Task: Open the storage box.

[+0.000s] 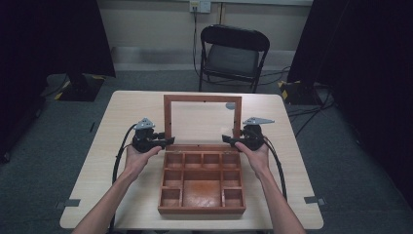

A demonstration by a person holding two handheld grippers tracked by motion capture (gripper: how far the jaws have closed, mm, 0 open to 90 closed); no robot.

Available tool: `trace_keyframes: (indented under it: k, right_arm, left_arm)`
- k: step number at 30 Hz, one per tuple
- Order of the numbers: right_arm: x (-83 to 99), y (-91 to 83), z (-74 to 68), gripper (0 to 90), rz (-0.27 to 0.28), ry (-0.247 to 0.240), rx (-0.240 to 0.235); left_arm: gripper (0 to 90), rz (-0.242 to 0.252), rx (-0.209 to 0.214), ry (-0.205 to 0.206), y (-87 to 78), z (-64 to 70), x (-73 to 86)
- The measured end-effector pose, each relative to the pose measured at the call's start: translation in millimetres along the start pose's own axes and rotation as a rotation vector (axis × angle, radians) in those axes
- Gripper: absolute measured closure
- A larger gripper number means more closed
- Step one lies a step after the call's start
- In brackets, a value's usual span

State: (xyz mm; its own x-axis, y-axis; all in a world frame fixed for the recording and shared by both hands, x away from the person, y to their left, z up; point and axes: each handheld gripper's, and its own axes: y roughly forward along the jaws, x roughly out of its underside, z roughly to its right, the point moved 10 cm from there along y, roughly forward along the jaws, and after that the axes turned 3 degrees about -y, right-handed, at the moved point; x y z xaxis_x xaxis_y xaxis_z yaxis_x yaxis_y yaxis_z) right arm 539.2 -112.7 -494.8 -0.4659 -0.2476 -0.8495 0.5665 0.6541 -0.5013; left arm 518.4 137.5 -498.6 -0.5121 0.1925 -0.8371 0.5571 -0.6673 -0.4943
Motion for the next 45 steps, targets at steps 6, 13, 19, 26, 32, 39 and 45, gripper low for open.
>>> trace_keyframes:
  k: [6,13,19,26,32,39,45]
  right_arm:
    - [3.4,5.7,4.4,33.3,-0.008,0.021,0.008]
    - [6.1,8.3,6.8,32.1,-0.014,0.038,-0.002]
    - [11.9,12.6,12.7,29.4,-0.031,0.071,-0.001]
    - [14.8,16.2,15.8,26.9,-0.037,0.083,0.003]
    - [18.9,18.5,18.3,24.0,-0.051,0.089,0.012]
    - [21.5,20.6,18.1,22.0,-0.055,0.1,0.01]
    - [23.7,21.6,18.2,20.5,-0.061,0.108,0.013]
  left_arm:
    - [54.6,-0.01,0.005,-0.034,4.8,-3.4,3.7]
    - [53.0,-0.02,0.013,-0.037,5.8,-5.0,5.3]
    - [49.9,-0.041,0.01,-0.055,10.7,-10.1,8.8]
    - [48.0,-0.048,0.02,-0.074,13.5,-12.9,10.9]
    - [42.5,-0.073,0.026,-0.079,15.7,-12.4,15.6]
    - [40.3,-0.081,0.038,-0.093,17.3,-12.8,17.7]
    - [36.1,-0.09,0.032,-0.109,20.8,-11.9,19.3]
